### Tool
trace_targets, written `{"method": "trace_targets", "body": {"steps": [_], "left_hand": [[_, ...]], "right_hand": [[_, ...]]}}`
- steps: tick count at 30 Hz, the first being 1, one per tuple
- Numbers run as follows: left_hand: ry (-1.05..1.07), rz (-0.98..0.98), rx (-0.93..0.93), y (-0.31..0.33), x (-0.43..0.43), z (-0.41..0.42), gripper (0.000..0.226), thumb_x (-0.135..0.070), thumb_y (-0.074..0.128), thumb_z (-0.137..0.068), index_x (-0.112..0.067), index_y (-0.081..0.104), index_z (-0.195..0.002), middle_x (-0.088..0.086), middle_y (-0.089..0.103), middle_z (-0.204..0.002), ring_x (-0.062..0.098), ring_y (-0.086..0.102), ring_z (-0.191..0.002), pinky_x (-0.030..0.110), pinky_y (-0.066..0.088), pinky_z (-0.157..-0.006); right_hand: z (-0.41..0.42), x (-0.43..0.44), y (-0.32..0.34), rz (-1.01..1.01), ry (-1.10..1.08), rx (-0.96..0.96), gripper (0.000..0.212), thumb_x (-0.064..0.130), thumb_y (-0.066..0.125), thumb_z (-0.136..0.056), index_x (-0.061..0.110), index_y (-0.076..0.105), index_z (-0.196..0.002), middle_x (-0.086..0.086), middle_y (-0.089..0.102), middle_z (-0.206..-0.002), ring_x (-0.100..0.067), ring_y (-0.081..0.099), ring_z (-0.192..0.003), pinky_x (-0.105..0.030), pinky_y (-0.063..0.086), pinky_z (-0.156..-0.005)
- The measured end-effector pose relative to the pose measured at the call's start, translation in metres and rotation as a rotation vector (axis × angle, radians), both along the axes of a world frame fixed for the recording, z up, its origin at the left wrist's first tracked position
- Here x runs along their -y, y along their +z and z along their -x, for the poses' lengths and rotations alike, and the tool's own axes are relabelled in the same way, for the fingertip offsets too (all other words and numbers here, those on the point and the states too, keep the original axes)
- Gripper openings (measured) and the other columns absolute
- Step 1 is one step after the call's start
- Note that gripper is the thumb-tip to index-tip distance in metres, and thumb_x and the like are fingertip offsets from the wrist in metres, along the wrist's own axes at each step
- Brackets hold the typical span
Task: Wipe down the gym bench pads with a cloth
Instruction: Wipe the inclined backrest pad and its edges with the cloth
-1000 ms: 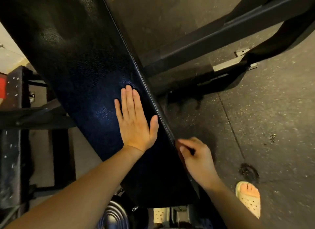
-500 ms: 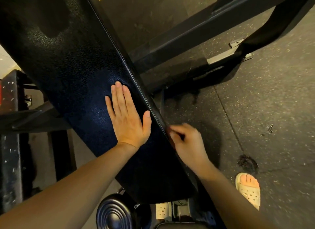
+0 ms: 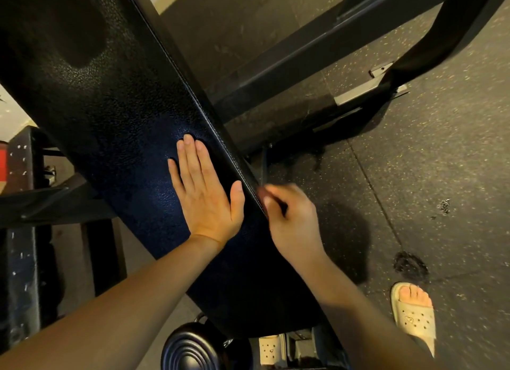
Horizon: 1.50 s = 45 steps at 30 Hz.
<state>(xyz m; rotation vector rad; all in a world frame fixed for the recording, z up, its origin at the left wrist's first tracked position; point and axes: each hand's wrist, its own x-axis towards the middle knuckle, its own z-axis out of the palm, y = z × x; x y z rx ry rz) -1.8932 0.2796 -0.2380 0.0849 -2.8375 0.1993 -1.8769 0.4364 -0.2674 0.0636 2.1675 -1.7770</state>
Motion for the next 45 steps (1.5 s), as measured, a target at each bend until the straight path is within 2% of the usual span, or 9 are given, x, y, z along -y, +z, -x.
{"method": "trace_targets", "body": {"steps": [4,10,13,17,23,30,36,38,45], "left_hand": [[-0.015,0.002,0.003,0.001,0.000,0.001,0.083,-0.045,0.033,-0.097,0.014,0.017,-0.155,0.031,0.013,-0.164,0.042,0.009,-0.155,0.060,0.008,-0.125],[-0.001,0.004,-0.002,0.001,-0.001,0.001,0.083,-0.045,0.032,-0.097,0.014,0.017,-0.154,0.032,0.014,-0.164,0.043,0.010,-0.155,0.061,0.009,-0.125],[-0.004,0.004,0.010,0.002,-0.001,0.000,0.083,-0.046,0.031,-0.098,0.013,0.016,-0.155,0.032,0.013,-0.164,0.043,0.009,-0.155,0.061,0.009,-0.124],[-0.012,-0.004,0.014,0.002,0.000,0.000,0.084,-0.046,0.031,-0.098,0.013,0.016,-0.155,0.031,0.012,-0.165,0.042,0.008,-0.155,0.062,0.009,-0.124],[-0.008,-0.004,0.004,-0.001,0.001,0.000,0.084,-0.045,0.031,-0.097,0.014,0.016,-0.155,0.031,0.013,-0.164,0.042,0.008,-0.155,0.061,0.009,-0.125],[-0.010,0.007,0.024,0.002,0.001,0.000,0.084,-0.048,0.029,-0.099,0.012,0.016,-0.156,0.030,0.012,-0.165,0.042,0.008,-0.156,0.061,0.009,-0.124],[0.007,0.005,0.031,0.003,0.000,-0.002,0.083,-0.048,0.027,-0.100,0.011,0.013,-0.157,0.029,0.010,-0.166,0.041,0.006,-0.156,0.059,0.007,-0.126],[0.024,0.009,0.050,0.007,-0.001,-0.002,0.082,-0.047,0.029,-0.102,0.009,0.010,-0.158,0.028,0.007,-0.167,0.040,0.004,-0.157,0.059,0.007,-0.125],[-0.065,-0.067,0.226,-0.003,-0.029,-0.072,0.080,-0.038,0.049,-0.102,0.001,0.012,-0.160,0.018,0.004,-0.170,0.029,-0.002,-0.158,0.054,0.006,-0.127]], "right_hand": [[-0.015,-0.003,-0.005,0.181,-0.051,-0.049,0.024,0.022,0.054,-0.104,0.018,0.066,-0.124,0.006,0.059,-0.112,-0.011,0.063,-0.100,-0.027,0.055,-0.084],[-0.073,-0.049,-0.035,-0.042,0.064,0.255,0.027,0.016,0.059,-0.100,0.041,0.065,-0.091,0.013,0.059,-0.097,-0.005,0.064,-0.086,-0.031,0.058,-0.078],[-0.010,-0.009,-0.002,0.044,-0.008,0.015,0.019,0.014,0.058,-0.099,0.024,0.071,-0.109,0.010,0.060,-0.101,-0.002,0.062,-0.093,-0.018,0.051,-0.082],[0.009,0.007,0.013,0.280,-0.069,-0.037,0.025,0.015,0.055,-0.103,0.014,0.067,-0.125,0.003,0.060,-0.111,-0.010,0.064,-0.101,-0.023,0.054,-0.087],[-0.109,-0.066,-0.042,0.003,-0.007,0.472,0.029,0.015,0.058,-0.100,0.044,0.062,-0.096,0.005,0.066,-0.103,-0.011,0.069,-0.089,-0.038,0.061,-0.077],[0.005,0.000,0.012,0.144,-0.045,-0.024,0.023,0.014,0.057,-0.101,0.018,0.069,-0.120,0.007,0.061,-0.107,-0.002,0.061,-0.100,-0.014,0.049,-0.087],[-0.125,-0.071,-0.064,0.006,0.063,0.330,0.025,0.016,0.057,-0.101,0.039,0.065,-0.102,0.021,0.061,-0.106,0.001,0.059,-0.115,-0.029,0.049,-0.102],[-0.137,-0.085,-0.072,-0.058,0.104,0.431,0.030,0.015,0.059,-0.099,0.045,0.062,-0.094,0.014,0.062,-0.103,-0.009,0.066,-0.103,-0.033,0.057,-0.091],[-0.045,-0.030,-0.028,0.137,-0.002,0.090,0.025,0.016,0.057,-0.102,0.021,0.069,-0.123,0.011,0.063,-0.112,0.001,0.062,-0.103,-0.015,0.051,-0.091]]}}
